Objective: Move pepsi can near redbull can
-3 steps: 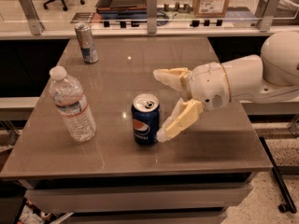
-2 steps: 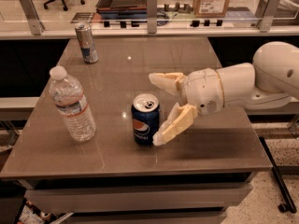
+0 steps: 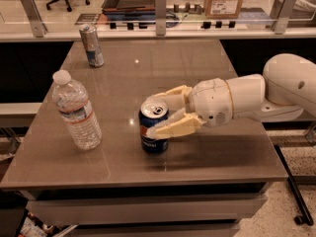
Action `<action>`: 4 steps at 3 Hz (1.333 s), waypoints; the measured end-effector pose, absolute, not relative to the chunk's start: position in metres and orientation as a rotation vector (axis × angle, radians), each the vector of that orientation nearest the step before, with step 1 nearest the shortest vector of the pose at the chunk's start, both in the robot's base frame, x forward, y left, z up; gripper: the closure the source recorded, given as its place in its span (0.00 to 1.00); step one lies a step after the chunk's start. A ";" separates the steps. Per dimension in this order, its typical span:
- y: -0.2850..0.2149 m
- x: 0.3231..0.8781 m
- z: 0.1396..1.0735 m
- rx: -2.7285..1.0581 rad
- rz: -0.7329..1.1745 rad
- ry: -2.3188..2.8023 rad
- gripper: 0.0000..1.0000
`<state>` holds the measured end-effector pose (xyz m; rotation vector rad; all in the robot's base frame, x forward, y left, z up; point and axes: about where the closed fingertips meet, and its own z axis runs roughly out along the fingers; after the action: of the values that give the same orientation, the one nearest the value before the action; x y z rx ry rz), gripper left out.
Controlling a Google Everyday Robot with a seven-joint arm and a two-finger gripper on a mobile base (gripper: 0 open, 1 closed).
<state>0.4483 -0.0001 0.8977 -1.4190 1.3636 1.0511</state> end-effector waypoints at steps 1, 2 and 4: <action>0.002 0.447 0.898 -1.423 1.052 1.361 0.65; 0.004 0.446 0.899 -1.428 1.053 1.357 0.88; 0.006 0.449 0.903 -1.419 1.055 1.359 1.00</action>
Offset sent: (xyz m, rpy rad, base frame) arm -0.0008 0.0018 0.0007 -0.0006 -0.0014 0.0037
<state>0.4491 0.0062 0.9026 -1.4193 1.3591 1.0550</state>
